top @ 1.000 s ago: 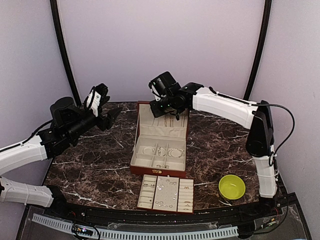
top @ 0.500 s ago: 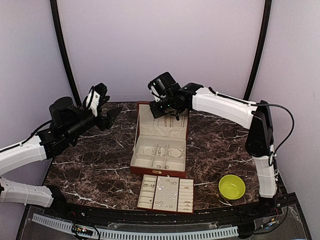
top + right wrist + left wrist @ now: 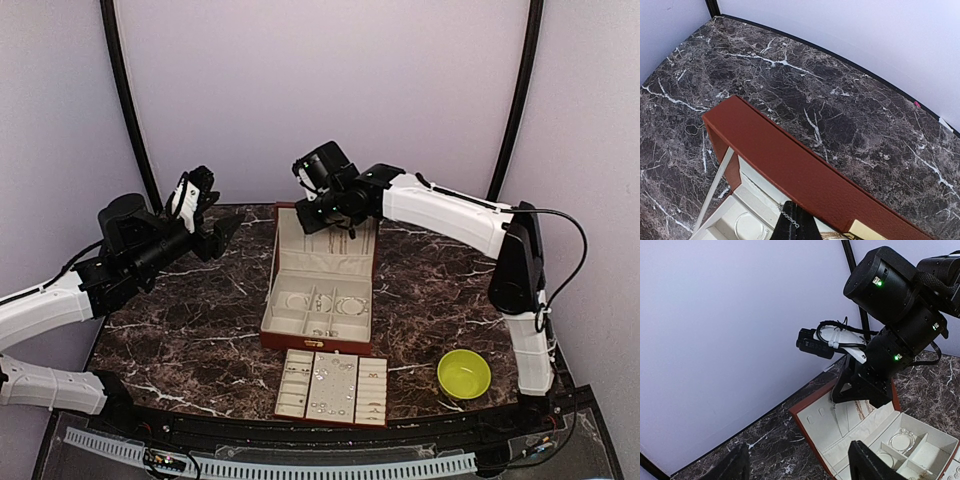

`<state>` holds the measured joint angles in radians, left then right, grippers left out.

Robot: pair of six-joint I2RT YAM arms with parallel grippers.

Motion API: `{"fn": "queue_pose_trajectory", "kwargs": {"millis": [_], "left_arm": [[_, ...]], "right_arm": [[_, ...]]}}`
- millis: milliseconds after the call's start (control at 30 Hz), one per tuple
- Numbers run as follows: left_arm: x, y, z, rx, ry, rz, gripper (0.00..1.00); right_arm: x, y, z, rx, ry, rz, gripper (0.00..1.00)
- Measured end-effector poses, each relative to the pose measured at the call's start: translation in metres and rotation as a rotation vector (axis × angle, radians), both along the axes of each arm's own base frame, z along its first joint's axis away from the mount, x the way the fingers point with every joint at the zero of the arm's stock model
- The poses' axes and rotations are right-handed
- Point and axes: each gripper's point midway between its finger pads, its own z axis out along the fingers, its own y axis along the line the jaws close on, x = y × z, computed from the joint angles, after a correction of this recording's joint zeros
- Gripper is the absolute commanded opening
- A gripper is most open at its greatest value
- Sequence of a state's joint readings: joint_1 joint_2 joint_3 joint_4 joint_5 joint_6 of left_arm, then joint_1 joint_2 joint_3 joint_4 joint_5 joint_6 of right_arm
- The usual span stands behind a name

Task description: Organize the mixed jewelry

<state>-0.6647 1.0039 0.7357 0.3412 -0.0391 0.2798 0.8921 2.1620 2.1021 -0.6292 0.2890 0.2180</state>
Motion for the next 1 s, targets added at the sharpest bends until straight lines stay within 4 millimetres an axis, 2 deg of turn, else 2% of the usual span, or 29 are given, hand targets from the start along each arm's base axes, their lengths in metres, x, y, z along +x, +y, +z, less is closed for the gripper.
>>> {"fn": "queue_pose_trajectory", "kwargs": {"millis": [267,733,1000], "left_arm": [[0.000,0.000,0.000,-0.001,0.001,-0.004,0.70],[-0.002,0.000,0.002,-0.007,-0.002,-0.006,0.70],[-0.003,0.000,0.004,-0.011,-0.006,-0.013,0.70]], "right_arm": [[0.004,0.003,-0.002,-0.007,-0.010,-0.006,0.00],[0.009,-0.005,-0.008,-0.051,-0.028,-0.049,0.00],[0.010,-0.008,-0.009,-0.063,-0.031,-0.062,0.06]]}}
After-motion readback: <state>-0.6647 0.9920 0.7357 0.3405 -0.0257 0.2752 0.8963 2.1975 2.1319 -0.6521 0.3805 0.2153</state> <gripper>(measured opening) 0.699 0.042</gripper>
